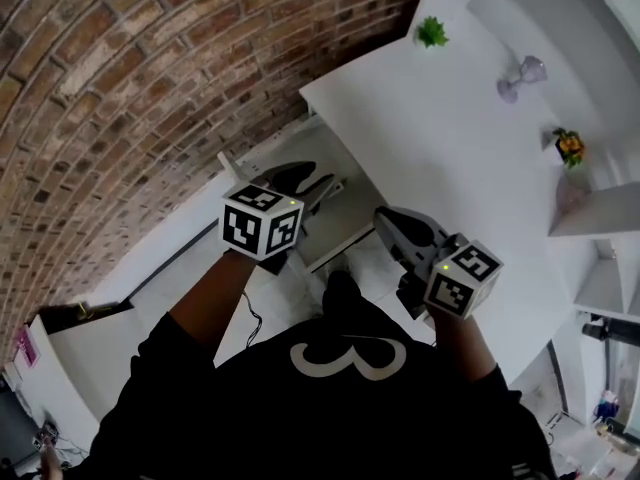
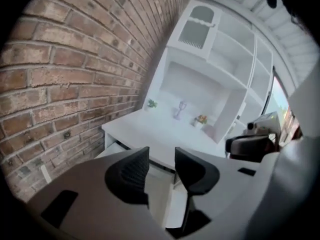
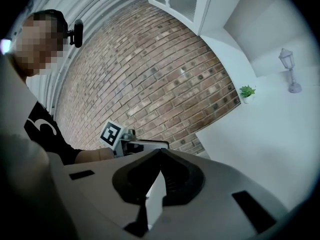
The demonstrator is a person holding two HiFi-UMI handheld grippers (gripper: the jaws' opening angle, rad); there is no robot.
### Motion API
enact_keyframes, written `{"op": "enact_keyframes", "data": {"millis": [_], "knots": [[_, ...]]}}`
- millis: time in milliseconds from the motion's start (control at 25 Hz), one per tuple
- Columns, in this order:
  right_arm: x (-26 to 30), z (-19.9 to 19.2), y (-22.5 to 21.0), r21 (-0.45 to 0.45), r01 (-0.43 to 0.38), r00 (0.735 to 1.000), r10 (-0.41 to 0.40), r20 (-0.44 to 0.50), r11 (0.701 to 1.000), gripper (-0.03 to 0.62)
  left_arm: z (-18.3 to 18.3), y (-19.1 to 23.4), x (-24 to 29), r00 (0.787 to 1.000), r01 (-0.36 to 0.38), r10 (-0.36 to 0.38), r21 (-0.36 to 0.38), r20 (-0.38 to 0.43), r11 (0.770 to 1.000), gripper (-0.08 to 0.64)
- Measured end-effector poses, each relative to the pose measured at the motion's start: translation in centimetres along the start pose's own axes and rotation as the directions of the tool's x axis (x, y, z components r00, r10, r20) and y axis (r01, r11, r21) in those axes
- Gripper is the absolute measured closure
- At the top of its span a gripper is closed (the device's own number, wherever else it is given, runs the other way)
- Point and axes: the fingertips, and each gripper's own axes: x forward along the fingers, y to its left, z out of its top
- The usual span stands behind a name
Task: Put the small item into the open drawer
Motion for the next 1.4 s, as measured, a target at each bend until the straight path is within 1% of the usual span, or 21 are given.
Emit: {"op": "enact_keyframes", "data": {"millis": [80, 160, 240, 360, 440, 560, 640, 720, 880, 1000, 1240, 1400], "knots": [[-0.2, 0.3, 1.3, -0.029, -0.007, 1.000, 0.007, 0.008, 1.000, 0.583, 1.1, -1.6, -2.3, 0.997, 0.045, -0.044, -0.023, 0.058, 0.999, 0.440], [-0.5, 0.5, 2.6, -0.055, -0.012, 1.000, 0.013, 0.017, 0.998, 0.583, 1.7, -3.0, -4.5, 0.991, 0.087, -0.083, -0.026, 0.107, 0.996, 0.492], [-0.7, 0.5, 3.9, -0.068, -0.023, 0.999, 0.025, 0.024, 0.997, 0.583, 2.0, -4.6, -6.5, 0.981, 0.129, -0.124, -0.027, 0.148, 0.991, 0.515], [-0.9, 0.6, 5.9, -0.087, -0.044, 0.999, 0.045, 0.020, 0.995, 0.583, 2.5, -6.7, -9.2, 0.964, 0.181, -0.169, -0.038, 0.206, 0.983, 0.524], [-1.2, 1.1, 7.0, -0.105, -0.048, 0.998, 0.051, 0.027, 0.993, 0.583, 2.9, -8.1, -10.9, 0.952, 0.202, -0.189, -0.031, 0.241, 0.979, 0.548], [-2.0, 2.5, 8.6, -0.115, -0.058, 0.995, 0.067, 0.078, 0.992, 0.583, 3.6, -10.4, -13.4, 0.930, 0.249, -0.241, 0.005, 0.276, 0.968, 0.555], [-2.7, 3.1, 9.5, -0.116, -0.067, 0.990, 0.080, 0.115, 0.991, 0.583, 3.7, -11.7, -14.7, 0.916, 0.283, -0.275, 0.016, 0.293, 0.959, 0.555], [-3.1, 3.0, 10.1, -0.113, -0.076, 0.988, 0.090, 0.127, 0.991, 0.583, 3.7, -12.3, -15.5, 0.909, 0.296, -0.287, 0.019, 0.303, 0.955, 0.557], [-3.4, 2.0, 10.9, -0.121, -0.089, 0.990, 0.101, 0.101, 0.989, 0.583, 3.4, -12.9, -16.3, 0.902, 0.303, -0.294, 0.023, 0.317, 0.953, 0.557], [-3.6, 2.0, 11.1, -0.137, -0.094, 0.989, 0.109, 0.104, 0.986, 0.584, 3.1, -12.9, -16.1, 0.903, 0.309, -0.295, 0.007, 0.313, 0.951, 0.557], [-3.3, 2.4, 10.3, -0.133, -0.095, 0.989, 0.108, 0.097, 0.987, 0.584, 3.2, -12.2, -14.9, 0.913, 0.293, -0.278, -0.004, 0.299, 0.956, 0.557], [-3.1, 3.0, 9.3, -0.130, -0.097, 0.989, 0.110, 0.094, 0.987, 0.584, 3.0, -11.7, -13.5, 0.927, 0.276, -0.264, -0.010, 0.266, 0.961, 0.557]]}}
